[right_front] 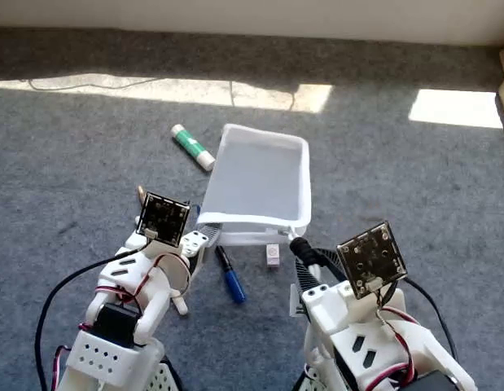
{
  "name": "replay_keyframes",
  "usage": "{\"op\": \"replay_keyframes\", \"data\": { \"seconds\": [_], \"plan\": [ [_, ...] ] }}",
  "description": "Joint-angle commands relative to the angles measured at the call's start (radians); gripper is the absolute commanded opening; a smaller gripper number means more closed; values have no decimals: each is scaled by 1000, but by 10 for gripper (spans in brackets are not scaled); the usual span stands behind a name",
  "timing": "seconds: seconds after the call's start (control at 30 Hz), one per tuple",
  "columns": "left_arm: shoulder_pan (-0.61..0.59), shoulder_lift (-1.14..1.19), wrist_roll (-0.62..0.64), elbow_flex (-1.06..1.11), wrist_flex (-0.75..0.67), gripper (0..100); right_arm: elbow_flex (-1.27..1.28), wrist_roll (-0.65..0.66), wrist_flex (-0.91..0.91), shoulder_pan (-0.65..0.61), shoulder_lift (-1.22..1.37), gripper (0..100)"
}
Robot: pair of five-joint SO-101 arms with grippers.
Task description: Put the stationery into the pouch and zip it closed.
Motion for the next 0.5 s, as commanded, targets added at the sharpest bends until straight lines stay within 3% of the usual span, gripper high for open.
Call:
{"op": "replay_keyframes", "data": {
  "seconds": [0.0,0.2,0.3,0.47],
  "plan": [
    [-12,-5,8,-36,0,187,-54,-12,1,-10,-4,5],
    [-4,-13,-51,-54,2,2,-51,-12,-7,-8,-4,10],
    [7,-5,-48,-104,5,6,-54,-12,-7,-5,-4,31],
    [96,-5,-34,-205,123,6,-51,-38,-5,-2,-4,180]
  ]
}}
